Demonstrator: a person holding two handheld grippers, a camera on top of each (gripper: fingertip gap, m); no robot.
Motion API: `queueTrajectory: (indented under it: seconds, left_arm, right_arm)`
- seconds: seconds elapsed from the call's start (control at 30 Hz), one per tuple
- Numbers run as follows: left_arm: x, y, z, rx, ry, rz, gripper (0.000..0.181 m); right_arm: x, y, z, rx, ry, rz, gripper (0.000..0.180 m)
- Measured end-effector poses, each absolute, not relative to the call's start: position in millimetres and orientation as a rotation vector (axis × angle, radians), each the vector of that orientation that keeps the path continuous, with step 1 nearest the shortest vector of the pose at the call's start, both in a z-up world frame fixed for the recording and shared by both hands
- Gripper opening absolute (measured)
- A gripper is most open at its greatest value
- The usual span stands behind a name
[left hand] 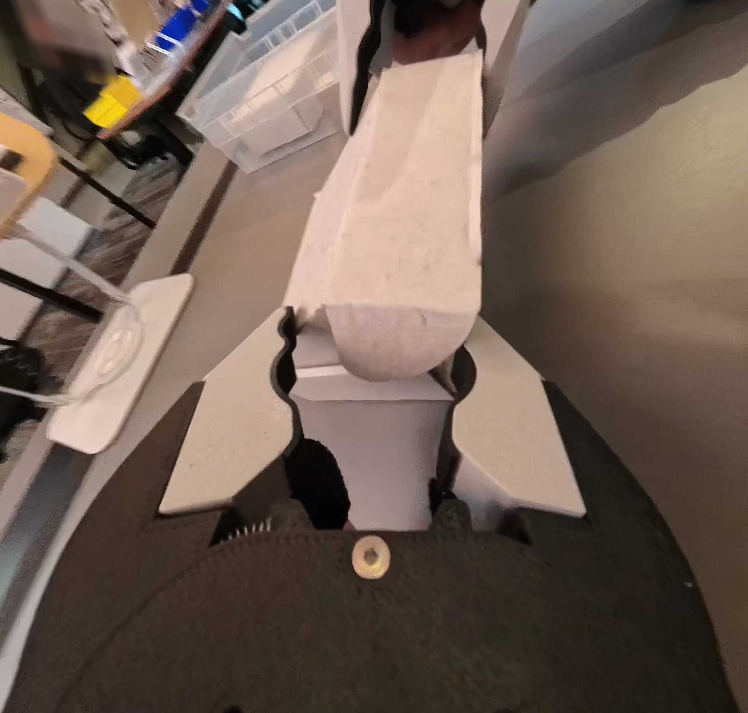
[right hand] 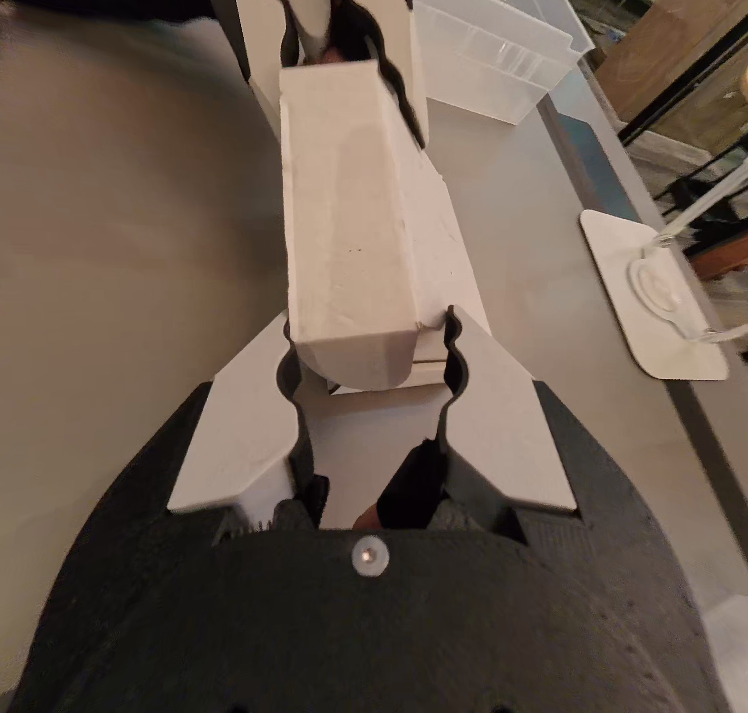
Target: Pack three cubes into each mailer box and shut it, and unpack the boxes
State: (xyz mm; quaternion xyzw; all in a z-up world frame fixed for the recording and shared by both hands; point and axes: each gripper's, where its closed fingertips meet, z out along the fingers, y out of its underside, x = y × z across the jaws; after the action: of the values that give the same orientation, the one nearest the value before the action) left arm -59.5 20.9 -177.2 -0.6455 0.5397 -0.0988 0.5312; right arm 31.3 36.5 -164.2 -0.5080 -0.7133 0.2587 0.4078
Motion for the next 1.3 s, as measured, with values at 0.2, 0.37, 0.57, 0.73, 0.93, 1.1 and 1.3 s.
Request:
queueTrajectory:
  seconds: [0.2, 0.37, 0.57, 0.73, 0.93, 1.1, 1.3]
  left_arm:
    - [-54.9, 13.9, -198.9, -1.621, 1.342, -0.324, 0.095]
    - [-55.4, 16.9, -209.8, -1.640, 1.374, -0.255, 0.086]
    - [-59.2, 15.6, -208.0, -1.662, 1.355, -0.289, 0.088]
    - [-71.7, 6.2, -189.4, -1.674, 1.303, -0.400, 0.089]
    - [-91.4, 24.8, -183.9, -1.694, 1.361, -0.173, 0.068]
    - [-107.1, 37.9, -206.2, -1.781, 1.507, 0.020, 0.067]
    - [-102.5, 42.3, -217.1, -1.739, 1.668, 0.107, 0.069]
  right_arm:
    - [35.2, 31.8, -186.0, -1.347, -1.887, 0.677, 0.077]
    - [33.2, 32.6, -198.0, -1.374, -1.912, 0.662, 0.053]
    - [35.4, 30.2, -191.0, -1.359, -1.887, 0.723, 0.056]
    - [50.4, 37.4, -165.7, -1.340, -1.811, 0.769, 0.062]
    - [61.3, 63.7, -175.5, -1.341, -1.929, 0.399, 0.063]
    - [45.7, 71.5, -201.9, -1.242, -2.055, 0.218, 0.063]
    - [43.0, 71.4, -206.3, -1.209, -2.107, 0.225, 0.061]
